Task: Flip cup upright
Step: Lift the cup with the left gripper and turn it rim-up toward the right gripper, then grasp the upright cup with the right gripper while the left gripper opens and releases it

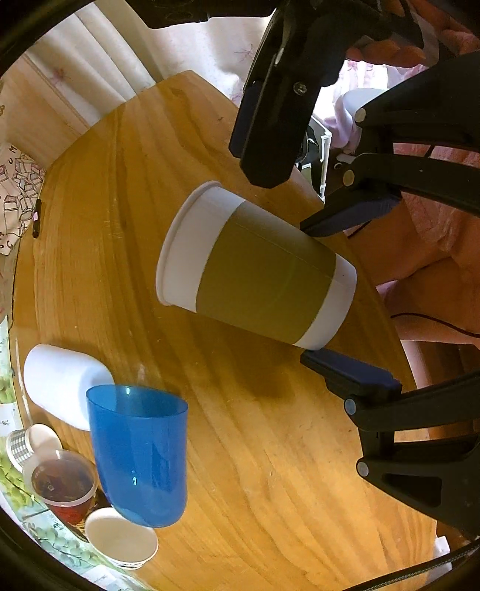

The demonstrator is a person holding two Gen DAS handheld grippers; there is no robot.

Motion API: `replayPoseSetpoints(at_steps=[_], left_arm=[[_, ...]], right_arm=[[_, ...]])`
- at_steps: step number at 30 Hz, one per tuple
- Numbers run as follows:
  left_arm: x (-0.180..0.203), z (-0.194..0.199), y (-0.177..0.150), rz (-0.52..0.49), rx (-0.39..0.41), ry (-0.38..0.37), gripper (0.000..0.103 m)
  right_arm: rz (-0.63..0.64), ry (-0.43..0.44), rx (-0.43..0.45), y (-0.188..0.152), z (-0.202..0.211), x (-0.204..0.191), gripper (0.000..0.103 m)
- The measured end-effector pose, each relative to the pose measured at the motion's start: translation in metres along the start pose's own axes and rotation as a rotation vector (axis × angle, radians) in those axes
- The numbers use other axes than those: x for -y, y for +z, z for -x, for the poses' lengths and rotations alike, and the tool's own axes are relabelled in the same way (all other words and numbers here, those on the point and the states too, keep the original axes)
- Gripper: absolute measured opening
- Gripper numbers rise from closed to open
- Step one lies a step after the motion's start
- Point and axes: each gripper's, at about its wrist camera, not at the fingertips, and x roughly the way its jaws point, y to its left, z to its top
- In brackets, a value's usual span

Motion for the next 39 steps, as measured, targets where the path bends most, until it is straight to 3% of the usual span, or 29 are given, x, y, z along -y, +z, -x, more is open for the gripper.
replayPoseSetpoints(at_steps=[31,39], left_arm=[[0.002,0.016,-0.009,-0.078,-0.008,0.022,0.067],[-0.004,0.022,-0.012,-0.057,-0.001,0.044,0.067]], right_arm=[[-0.219,0.142,-0.157,0.013,-0.045,0.014,0.081],[-0.237,0.191,-0.177,0.019,-0.054,0.007,0.068]])
